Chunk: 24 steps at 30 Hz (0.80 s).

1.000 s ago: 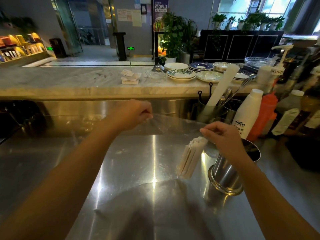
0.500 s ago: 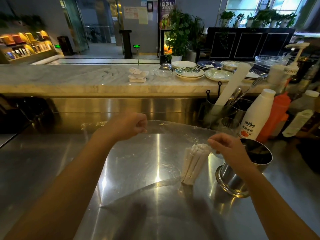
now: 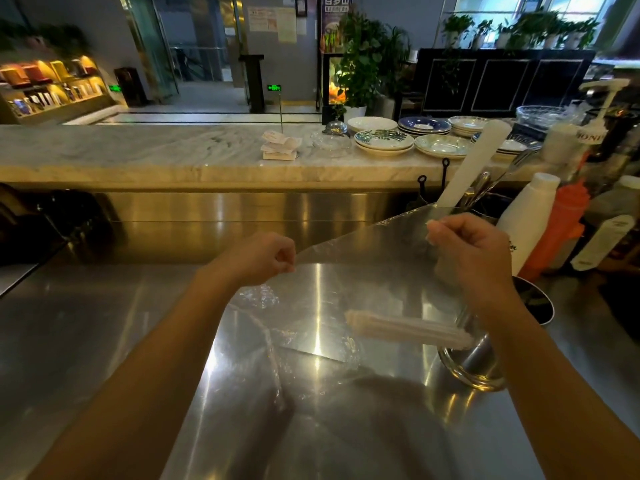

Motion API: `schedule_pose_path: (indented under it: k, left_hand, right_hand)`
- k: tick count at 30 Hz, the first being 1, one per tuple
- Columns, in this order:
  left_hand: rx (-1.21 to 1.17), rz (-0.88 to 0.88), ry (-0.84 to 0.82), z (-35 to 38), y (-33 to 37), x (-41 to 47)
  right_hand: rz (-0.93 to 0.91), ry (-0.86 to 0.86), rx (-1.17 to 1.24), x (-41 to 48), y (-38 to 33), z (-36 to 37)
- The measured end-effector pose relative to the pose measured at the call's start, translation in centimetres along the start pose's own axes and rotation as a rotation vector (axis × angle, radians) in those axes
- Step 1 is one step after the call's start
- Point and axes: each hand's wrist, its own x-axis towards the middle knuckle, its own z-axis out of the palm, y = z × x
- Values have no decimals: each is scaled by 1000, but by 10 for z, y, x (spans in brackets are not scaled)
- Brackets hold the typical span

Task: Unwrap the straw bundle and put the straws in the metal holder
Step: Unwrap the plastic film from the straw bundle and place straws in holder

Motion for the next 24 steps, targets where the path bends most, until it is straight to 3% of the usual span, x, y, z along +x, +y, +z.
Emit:
schedule_pose_path:
  k: [7,15,19,24]
  left_hand:
    - [-24,42,50,-5,2,-7]
    - [140,278,459,-39,42,-15]
    - [258,221,229,-42,45,-12]
    - [295,185,260,-38,37,-3]
  right_hand:
    - [22,3,17,-3,9,-3]
    - [190,53,78,-8,35,-10]
    - [219,40,15,-15,48,-5]
    - [220,14,18,-17,54,-5]
